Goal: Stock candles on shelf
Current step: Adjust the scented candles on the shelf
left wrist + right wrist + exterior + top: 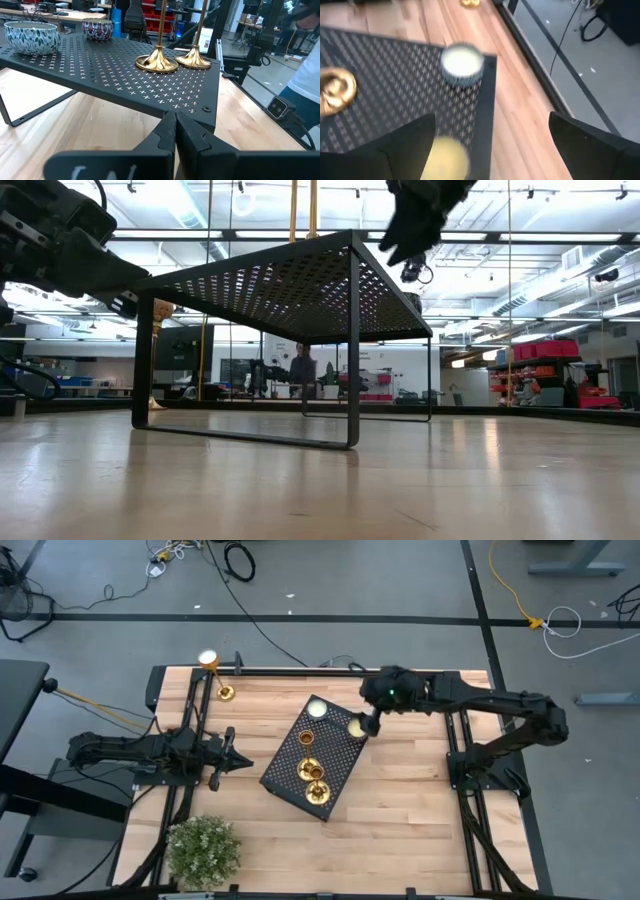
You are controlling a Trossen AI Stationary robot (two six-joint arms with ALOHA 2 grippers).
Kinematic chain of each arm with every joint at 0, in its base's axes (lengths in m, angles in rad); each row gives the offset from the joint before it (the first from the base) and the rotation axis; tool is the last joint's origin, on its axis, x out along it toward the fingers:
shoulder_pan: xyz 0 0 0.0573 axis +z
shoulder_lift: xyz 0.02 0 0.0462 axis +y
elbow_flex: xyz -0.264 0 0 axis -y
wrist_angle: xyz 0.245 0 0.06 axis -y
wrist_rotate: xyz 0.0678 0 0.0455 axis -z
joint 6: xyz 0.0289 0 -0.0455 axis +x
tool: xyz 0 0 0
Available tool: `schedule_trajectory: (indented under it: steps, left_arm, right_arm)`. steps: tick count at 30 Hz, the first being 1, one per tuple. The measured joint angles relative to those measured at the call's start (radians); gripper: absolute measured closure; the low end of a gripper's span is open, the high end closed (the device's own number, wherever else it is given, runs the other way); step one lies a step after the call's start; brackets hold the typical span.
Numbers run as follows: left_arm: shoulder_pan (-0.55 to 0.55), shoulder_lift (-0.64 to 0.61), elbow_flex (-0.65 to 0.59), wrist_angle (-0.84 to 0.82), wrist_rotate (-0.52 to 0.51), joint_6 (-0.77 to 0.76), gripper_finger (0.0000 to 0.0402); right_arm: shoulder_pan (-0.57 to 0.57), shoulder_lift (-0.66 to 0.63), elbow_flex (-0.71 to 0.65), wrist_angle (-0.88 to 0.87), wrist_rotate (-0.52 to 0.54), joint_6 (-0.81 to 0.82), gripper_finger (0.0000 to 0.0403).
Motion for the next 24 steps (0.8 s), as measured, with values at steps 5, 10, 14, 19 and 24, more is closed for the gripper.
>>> schedule_trajectory:
  steps: [5, 10, 14, 19, 24]
  left_arm:
    - [0.0, 0.0, 0.0, 0.0, 0.0, 0.0, 0.0387]
    - [0.0, 0.0, 0.0, 0.0, 0.0, 0.0, 0.0387]
    - [0.0, 0.0, 0.0, 0.0, 0.0, 0.0, 0.0387]
    - [0.0, 0.0, 0.0, 0.0, 0.0, 0.0, 0.0387]
    - [0.0, 0.0, 0.0, 0.0, 0.0, 0.0, 0.0387]
  right_arm:
    - [-0.012, 0.058, 0.102, 0.005, -0.071, -0.042, 0.0016]
    - [-0.013, 0.136, 0.181, 0.007, -0.122, -0.091, 0.0016]
    - [-0.018, 0.186, 0.206, 0.008, -0.14, -0.158, 0.0016]
    - [-0.034, 0.24, 0.206, 0.041, -0.21, -0.2, 0.0016]
    - [-0.053, 0.295, 0.207, 0.109, -0.278, -0.224, 0.0016]
